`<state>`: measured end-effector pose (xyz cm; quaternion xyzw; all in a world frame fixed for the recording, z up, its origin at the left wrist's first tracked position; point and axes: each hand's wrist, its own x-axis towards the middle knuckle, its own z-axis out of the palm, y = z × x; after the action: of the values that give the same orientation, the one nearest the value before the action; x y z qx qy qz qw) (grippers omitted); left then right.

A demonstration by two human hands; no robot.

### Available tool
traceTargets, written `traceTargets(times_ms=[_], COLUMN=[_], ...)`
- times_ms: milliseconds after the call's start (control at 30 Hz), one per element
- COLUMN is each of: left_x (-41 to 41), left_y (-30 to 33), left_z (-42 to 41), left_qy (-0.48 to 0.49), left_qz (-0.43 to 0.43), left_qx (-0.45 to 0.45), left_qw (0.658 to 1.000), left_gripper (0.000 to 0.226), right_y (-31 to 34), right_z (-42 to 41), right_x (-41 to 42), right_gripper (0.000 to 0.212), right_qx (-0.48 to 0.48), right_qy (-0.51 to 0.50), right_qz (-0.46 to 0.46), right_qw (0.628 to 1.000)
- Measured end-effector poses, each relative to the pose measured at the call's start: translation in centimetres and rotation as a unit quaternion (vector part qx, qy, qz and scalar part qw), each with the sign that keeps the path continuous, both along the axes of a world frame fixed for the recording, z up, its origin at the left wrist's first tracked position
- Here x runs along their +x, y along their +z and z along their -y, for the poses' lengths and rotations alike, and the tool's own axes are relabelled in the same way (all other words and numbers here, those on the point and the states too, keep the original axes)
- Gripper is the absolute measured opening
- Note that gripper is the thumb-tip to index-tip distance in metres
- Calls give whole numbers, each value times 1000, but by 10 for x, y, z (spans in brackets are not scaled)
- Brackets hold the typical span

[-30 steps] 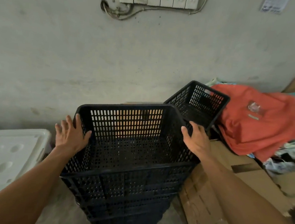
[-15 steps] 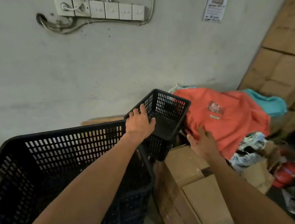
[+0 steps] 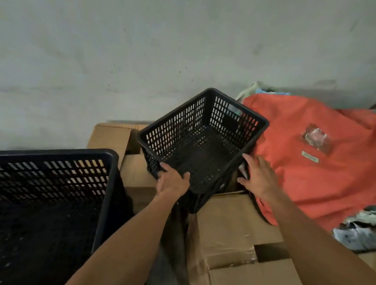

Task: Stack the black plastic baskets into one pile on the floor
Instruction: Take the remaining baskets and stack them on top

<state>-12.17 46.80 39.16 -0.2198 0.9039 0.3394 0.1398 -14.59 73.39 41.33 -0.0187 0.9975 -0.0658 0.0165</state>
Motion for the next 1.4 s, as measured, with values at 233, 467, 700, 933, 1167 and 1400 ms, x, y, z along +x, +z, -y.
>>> traceTargets(times_ms=[233, 467, 700, 933, 1167, 1400], left_x=[-18, -9, 8, 10, -6, -24], left_y=[-35, -30, -16, -21, -39, -61], left_z=[-9, 9, 28, 30, 23, 31], left_qy=[98, 144, 7, -73, -103, -99], left_qz=[27, 52, 67, 60, -58, -115], left_qx=[213, 115, -27, -66, -180, -234], left_qw=[972, 982, 997, 993, 976, 960], left_gripper=[91, 65, 61, 60, 91, 84], right_y=[-46, -37, -45, -29, -27, -44], right_z=[27, 43, 62, 28, -108, -163], right_x=[-46, -17, 51, 81, 46, 18], right_gripper=[48, 60, 55, 57, 82, 82], right_qx=[20, 110, 37, -126, -24, -40], right_qy=[95, 245, 258, 145, -147, -193], right_qz=[-5, -8, 73, 148, -28, 72], right_qw=[995, 963, 963, 970, 988, 978])
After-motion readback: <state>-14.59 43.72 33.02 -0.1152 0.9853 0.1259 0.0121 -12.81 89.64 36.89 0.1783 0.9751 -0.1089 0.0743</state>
